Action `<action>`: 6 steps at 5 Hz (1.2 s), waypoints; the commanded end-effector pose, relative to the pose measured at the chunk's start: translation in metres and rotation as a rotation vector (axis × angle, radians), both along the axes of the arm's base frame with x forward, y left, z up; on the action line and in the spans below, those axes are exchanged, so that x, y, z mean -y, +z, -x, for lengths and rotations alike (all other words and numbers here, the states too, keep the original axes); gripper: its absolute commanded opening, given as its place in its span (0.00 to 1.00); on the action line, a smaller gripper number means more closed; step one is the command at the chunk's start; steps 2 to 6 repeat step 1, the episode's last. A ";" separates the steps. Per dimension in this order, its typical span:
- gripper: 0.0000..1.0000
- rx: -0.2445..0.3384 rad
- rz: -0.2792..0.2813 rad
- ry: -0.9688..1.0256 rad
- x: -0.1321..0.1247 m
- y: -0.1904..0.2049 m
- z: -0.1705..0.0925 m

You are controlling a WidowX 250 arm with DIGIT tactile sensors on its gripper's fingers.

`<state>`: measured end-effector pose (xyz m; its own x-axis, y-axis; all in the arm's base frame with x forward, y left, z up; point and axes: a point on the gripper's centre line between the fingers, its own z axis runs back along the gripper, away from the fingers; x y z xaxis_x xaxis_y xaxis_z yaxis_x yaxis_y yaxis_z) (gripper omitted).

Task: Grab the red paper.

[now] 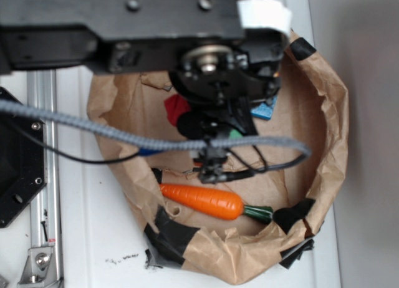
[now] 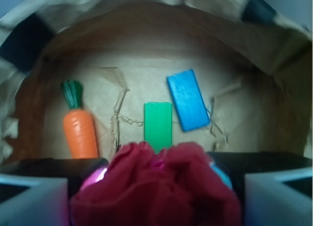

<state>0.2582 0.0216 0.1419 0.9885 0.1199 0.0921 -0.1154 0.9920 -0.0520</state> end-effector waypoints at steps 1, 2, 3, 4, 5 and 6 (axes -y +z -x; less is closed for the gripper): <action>0.00 0.008 -0.081 0.030 -0.022 0.003 -0.008; 0.00 0.008 -0.081 0.030 -0.022 0.003 -0.008; 0.00 0.008 -0.081 0.030 -0.022 0.003 -0.008; 0.00 0.008 -0.081 0.030 -0.022 0.003 -0.008; 0.00 0.008 -0.081 0.030 -0.022 0.003 -0.008; 0.00 0.008 -0.081 0.030 -0.022 0.003 -0.008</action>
